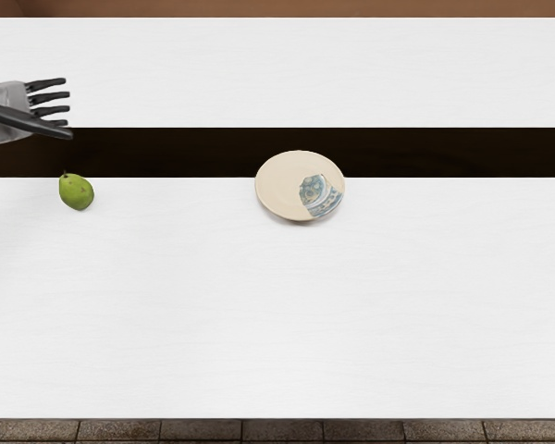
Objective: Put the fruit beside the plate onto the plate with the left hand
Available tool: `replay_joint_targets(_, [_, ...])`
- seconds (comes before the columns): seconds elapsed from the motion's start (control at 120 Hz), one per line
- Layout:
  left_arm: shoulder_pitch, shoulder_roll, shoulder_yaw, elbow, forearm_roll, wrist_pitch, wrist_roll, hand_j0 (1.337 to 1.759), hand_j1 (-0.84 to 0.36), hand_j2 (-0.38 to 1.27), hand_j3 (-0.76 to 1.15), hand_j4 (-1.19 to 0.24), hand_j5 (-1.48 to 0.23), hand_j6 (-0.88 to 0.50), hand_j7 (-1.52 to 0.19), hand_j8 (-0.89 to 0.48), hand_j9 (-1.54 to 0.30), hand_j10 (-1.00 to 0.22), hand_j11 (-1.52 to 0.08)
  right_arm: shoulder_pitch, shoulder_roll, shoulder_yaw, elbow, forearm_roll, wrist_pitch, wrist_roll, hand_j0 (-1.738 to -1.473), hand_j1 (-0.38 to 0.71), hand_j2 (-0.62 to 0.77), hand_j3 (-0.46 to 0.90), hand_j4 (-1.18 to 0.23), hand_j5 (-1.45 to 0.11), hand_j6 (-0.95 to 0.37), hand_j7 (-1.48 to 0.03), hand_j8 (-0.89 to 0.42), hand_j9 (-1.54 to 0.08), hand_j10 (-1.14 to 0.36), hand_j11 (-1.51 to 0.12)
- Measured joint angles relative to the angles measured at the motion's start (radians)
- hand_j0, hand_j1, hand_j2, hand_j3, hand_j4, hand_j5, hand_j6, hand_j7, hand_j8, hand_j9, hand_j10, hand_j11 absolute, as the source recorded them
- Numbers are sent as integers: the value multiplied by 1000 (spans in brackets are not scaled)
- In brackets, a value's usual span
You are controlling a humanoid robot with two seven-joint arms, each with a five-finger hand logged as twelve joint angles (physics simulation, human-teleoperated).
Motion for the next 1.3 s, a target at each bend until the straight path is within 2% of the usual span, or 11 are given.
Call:
replay_joint_targets(0.325, [-29, 6, 7, 1, 44, 0, 2, 1658, 349, 0, 0, 0, 0, 0, 0, 0, 0, 1, 0, -1, 0, 0, 1, 1, 3, 0, -1658, -349, 0, 0, -1, 0, -1, 0, -1, 0, -1, 0])
replay_joint_targets(0.492, [-113, 49, 15, 11, 260, 0, 2, 1658, 349, 0, 0, -1, 0, 0, 0, 0, 0, 0, 0, -1, 0, 0, 1, 1, 3, 0, -1658, -349, 0, 0, -1, 0, -1, 0, -1, 0, -1, 0])
replay_joint_targets(0.642, [-117, 53, 18, -1, 471, 0, 1, 1658, 349, 0, 0, -1, 0, -1, 0, -1, 0, 0, 0, -2, 0, 0, 1, 1, 3, 0, -1658, -349, 0, 0, -1, 0, -1, 0, -1, 0, 0, 0])
replay_joint_targets(0.725, [-109, 48, 22, -28, 562, 0, 0, 1658, 349, 0, 0, -2, -1, -2, -1, -1, -1, -1, -1, -2, 0, 0, 1, 1, 3, 0, -1658, -349, 0, 0, -1, 0, -1, 0, -1, 0, 0, 0])
replay_joint_targets(0.85, [-106, 67, 25, -136, 663, 0, 0, 1658, 349, 1, 0, -2, -1, -3, -1, -2, -1, -2, -1, -1, 0, 0, 1, 1, 3, 0, -1658, -349, 0, 0, -1, 0, -1, 0, -1, 0, 0, 0])
replay_joint_targets(0.925, [-106, 63, 26, -175, 711, 0, 0, 1658, 349, 1, 0, -3, -1, -3, -1, -3, -1, -2, -1, -2, 0, 0, 1, 1, 3, 0, -1658, -349, 0, 0, -1, 0, -1, 0, -1, 0, 0, 0])
replay_joint_targets(1.3, [-95, 28, 81, -231, 796, 0, 1, 1658, 349, 1, 0, -4, -1, -4, -1, -4, -1, -3, -1, -2, 0, 0, 1, 1, 3, 0, -1658, -349, 0, 0, -1, 0, -1, 0, -1, 0, 0, 0])
